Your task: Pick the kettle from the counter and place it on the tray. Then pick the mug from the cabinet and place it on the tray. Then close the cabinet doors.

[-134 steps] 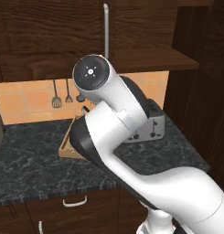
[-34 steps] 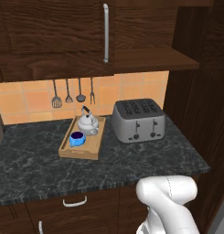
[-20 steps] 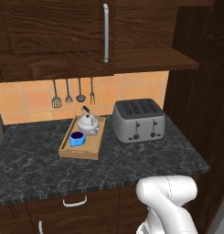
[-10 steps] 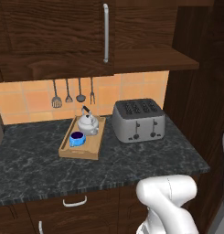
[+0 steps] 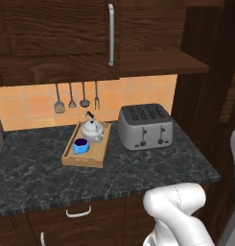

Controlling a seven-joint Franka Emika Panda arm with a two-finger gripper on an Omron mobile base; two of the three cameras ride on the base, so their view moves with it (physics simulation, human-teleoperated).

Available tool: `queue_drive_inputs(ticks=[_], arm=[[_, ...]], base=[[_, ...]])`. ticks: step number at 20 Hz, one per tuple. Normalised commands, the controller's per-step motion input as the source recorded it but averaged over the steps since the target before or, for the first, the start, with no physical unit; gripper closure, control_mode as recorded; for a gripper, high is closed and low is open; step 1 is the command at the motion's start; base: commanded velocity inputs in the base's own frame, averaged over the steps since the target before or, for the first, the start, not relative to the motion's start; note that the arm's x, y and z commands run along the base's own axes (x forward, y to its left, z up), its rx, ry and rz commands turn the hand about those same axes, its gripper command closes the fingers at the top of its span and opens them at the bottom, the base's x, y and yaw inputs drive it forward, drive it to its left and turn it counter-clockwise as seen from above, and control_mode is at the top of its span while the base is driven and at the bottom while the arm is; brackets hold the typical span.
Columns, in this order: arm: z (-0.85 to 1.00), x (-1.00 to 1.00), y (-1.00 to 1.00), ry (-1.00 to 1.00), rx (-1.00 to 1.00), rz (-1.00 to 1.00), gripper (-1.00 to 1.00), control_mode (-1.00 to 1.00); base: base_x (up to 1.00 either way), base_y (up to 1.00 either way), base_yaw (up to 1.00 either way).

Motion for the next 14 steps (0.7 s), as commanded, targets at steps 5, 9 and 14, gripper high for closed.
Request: queue_drive_inputs(ticks=[5,9,14], arm=[[-0.33,0.91,0.52,0.04,-0.03,0.22,-1.0,-1.0],[-0.43,0.96,0.49,0.0,-0.02,0.24,-1.0,-1.0],[-0.36,1.0,0.4,0.0,0.0,0.22,-1.0,-1.0]], base=[[0.0,0.0,0.0],[0.0,0.0,0.0],[0.0,0.0,0.0]])
